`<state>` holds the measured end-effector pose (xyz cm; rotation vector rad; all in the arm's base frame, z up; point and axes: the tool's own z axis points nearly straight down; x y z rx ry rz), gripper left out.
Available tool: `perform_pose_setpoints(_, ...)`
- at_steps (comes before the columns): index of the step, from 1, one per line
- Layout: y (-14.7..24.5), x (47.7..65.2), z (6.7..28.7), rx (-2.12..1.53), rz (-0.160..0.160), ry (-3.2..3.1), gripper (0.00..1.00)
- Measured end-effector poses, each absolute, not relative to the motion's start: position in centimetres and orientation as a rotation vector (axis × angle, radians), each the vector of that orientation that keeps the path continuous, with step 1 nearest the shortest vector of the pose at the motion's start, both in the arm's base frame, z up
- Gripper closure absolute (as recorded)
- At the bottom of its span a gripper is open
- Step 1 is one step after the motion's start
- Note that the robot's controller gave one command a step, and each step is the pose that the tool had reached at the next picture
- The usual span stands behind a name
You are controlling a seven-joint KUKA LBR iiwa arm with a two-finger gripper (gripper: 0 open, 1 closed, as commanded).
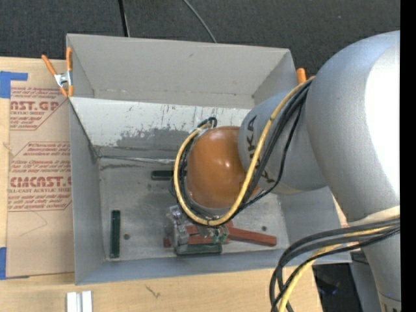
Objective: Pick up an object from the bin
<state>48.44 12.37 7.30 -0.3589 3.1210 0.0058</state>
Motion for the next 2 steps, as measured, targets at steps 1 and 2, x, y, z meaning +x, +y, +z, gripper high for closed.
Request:
perform_pose_setpoints(1,12.37,48.44,7.30,-0.359,0.006,3.121,1.00)
perform_pose_setpoints(2,11.78,48.73,7.13,-0.277,0.005,3.121,0.00)
